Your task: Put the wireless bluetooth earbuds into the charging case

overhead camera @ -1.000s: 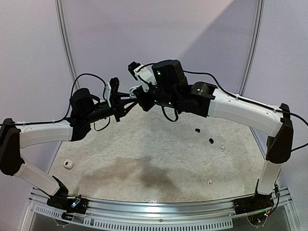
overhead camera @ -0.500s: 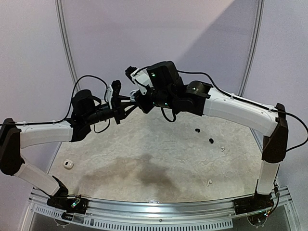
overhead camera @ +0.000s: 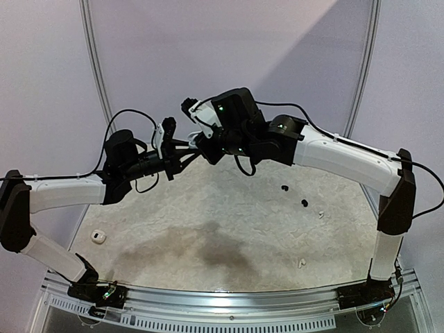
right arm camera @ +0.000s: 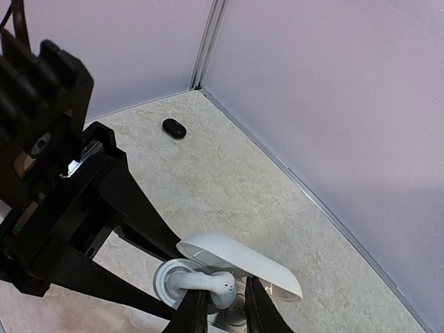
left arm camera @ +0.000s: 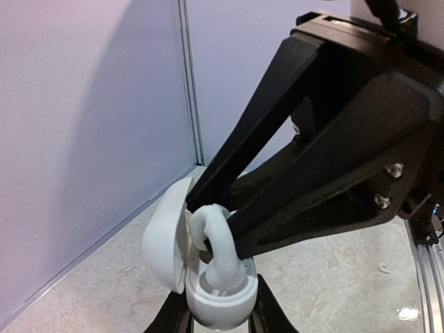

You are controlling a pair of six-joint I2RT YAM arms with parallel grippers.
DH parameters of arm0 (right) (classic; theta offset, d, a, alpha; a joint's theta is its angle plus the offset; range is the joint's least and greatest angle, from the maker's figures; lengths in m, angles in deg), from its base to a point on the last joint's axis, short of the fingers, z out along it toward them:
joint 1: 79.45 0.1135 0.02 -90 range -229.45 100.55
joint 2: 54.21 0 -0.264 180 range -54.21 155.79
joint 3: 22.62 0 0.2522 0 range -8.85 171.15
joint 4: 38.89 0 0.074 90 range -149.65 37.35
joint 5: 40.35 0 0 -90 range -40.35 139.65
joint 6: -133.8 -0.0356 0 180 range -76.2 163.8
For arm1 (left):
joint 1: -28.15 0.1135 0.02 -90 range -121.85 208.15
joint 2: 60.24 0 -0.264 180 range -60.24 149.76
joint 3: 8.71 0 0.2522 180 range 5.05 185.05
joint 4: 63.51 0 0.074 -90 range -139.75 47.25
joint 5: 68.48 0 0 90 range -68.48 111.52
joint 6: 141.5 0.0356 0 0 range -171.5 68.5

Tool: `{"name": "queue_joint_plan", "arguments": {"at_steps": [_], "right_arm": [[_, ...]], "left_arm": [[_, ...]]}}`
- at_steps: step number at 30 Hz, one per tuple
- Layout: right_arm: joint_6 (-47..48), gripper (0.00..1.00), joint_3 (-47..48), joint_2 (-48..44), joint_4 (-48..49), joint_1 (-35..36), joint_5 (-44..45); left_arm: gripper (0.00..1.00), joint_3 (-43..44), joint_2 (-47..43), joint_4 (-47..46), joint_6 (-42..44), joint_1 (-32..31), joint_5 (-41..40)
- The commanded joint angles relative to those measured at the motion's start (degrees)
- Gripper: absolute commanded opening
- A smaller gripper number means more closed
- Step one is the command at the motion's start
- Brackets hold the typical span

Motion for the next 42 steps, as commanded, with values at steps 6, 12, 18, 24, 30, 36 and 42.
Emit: {"name": "queue_joint_plan", "arguments": {"at_steps": [6,12,18,24,30,36,42], "right_arm": [[-2.09,0.15,3.27,4.72,-7.64,0.16,-1.46],[-4.76,0.02,4.4,3.76,-6.93,0.15,-3.57],[-7.44,0.0,4.62,0.11,-3.59,0.08,-3.93],[-12.15,0.0,4.31,-3.51,-2.37,-0.11,-3.43],[-23.18,0.0,-1.5,-10.38,-10.55,-3.77,1.2],[-43.98,0.0,-11.37,-11.13,-31.76,-10.29,2.17],[-53.06,0.03,-22.63,-5.27,-38.28,-12.46,-12.48]], "left_arm": [[0.0,0.18,-0.47,-4.63,0.69,-0.91,-0.73],[0.0,-0.14,-0.9,-1.2,-0.68,-0.82,-3.86],[0.0,-0.77,-1.42,2.58,-0.7,-0.82,-5.98],[0.0,-1.23,-1.81,3.72,-0.71,-0.73,-8.1],[0.0,-2.74,-2.51,3.41,-2.71,-0.65,-8.26],[0.0,-3.87,-3.17,1.77,-2.97,-0.65,-8.2],[0.0,-5.09,-3.68,0.69,-3.37,-0.65,-7.58]]}}
